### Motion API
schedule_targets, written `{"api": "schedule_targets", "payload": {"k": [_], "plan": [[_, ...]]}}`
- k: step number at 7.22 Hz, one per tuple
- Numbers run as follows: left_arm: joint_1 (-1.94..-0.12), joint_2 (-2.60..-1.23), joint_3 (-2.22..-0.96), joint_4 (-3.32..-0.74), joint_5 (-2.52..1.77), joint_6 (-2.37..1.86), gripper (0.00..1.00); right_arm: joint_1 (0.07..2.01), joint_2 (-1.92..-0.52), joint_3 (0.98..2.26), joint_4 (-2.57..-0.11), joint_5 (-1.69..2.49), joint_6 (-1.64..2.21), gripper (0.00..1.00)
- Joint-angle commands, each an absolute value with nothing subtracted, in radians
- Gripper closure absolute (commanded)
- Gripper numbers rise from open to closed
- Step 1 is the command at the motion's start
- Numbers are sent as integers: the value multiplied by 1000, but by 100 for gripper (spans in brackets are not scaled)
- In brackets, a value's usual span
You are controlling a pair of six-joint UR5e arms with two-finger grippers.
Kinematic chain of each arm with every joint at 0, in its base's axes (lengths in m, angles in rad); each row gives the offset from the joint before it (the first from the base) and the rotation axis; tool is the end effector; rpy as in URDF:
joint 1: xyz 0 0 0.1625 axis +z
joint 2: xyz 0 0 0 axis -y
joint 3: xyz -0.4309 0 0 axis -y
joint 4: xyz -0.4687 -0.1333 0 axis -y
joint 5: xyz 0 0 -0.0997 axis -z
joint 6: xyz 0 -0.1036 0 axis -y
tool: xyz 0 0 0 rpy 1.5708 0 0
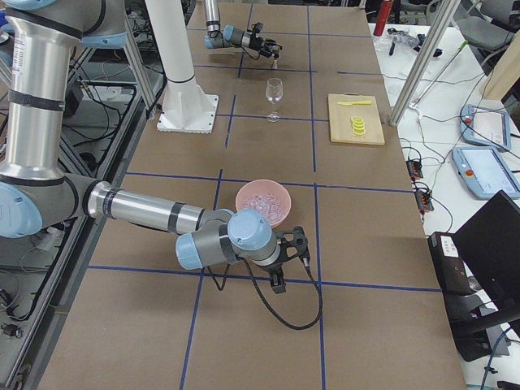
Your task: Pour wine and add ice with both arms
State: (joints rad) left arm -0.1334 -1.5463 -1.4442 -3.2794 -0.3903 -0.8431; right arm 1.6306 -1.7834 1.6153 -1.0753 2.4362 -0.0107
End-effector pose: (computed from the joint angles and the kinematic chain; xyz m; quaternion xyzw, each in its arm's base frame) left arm 0.4587 -0.2927 0.5647 0.6036 0.3649 -0.2007 0.6799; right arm 0.0834 -0.4831 0.6937 0.1624 -0.4082 -0.0463 0.8971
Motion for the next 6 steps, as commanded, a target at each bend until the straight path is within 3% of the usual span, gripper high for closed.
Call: {"api": "schedule_targets", "payload": {"k": [1,4,6], "plan": [[-133,-1546,-1491,-3281,-334,-839,1,1631,-1783,1614,-1075,2436,-9,0],[-147,-1526,-1566,-3341,-433,-718,1,1631,-1782,1614,-1075,2436,-9,0],[-274,-1496,-1569,-3335,-661,-707,1,1631,-1783,1614,-1075,2436,-11,0]]}}
